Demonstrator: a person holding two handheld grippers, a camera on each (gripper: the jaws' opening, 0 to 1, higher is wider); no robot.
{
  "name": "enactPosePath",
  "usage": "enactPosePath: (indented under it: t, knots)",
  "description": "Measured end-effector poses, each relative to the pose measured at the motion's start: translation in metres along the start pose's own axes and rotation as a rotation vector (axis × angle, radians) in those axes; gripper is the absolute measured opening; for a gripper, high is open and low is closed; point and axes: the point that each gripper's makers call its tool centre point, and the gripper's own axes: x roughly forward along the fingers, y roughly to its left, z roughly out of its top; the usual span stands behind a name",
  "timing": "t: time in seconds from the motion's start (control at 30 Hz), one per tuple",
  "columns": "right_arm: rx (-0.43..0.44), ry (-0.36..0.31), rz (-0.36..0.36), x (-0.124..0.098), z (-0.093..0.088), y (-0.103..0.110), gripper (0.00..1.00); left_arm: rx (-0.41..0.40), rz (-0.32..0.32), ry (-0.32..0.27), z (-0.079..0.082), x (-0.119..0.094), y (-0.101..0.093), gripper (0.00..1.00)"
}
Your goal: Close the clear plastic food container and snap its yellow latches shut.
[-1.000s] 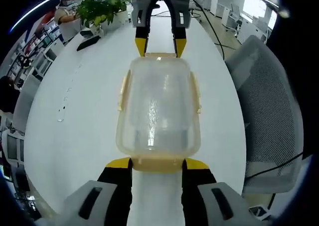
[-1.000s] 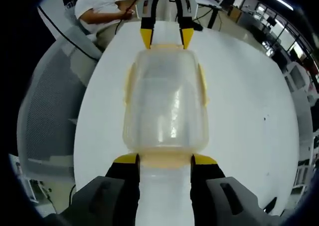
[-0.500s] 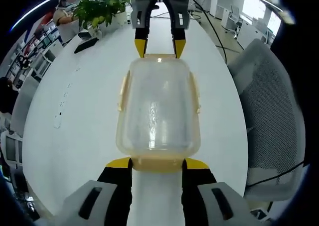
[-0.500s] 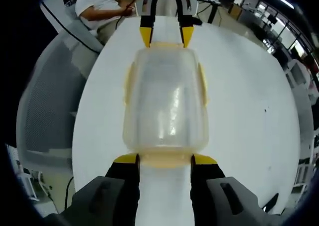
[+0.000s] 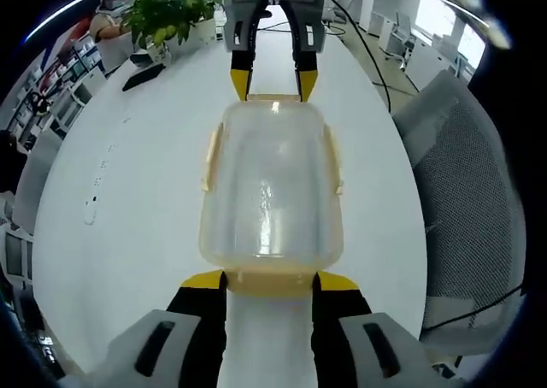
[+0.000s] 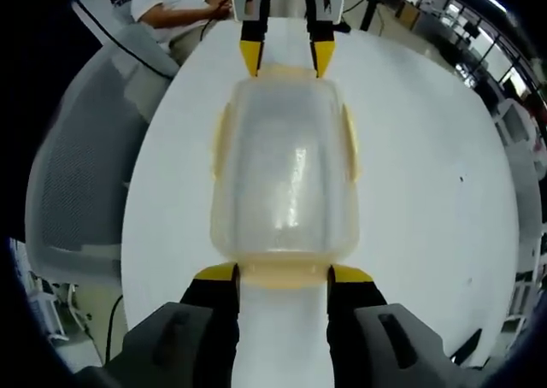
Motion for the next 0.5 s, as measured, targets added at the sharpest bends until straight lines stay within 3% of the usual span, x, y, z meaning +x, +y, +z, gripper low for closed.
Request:
enactPosePath:
  t: [0.5]
  knots:
    - [0.006, 0.006, 0.022, 0.0048, -0.0019, 0.0013, 0.37, -0.008, -0.019, -0.001, -0.0033, 0.0065, -0.0018, 0.33]
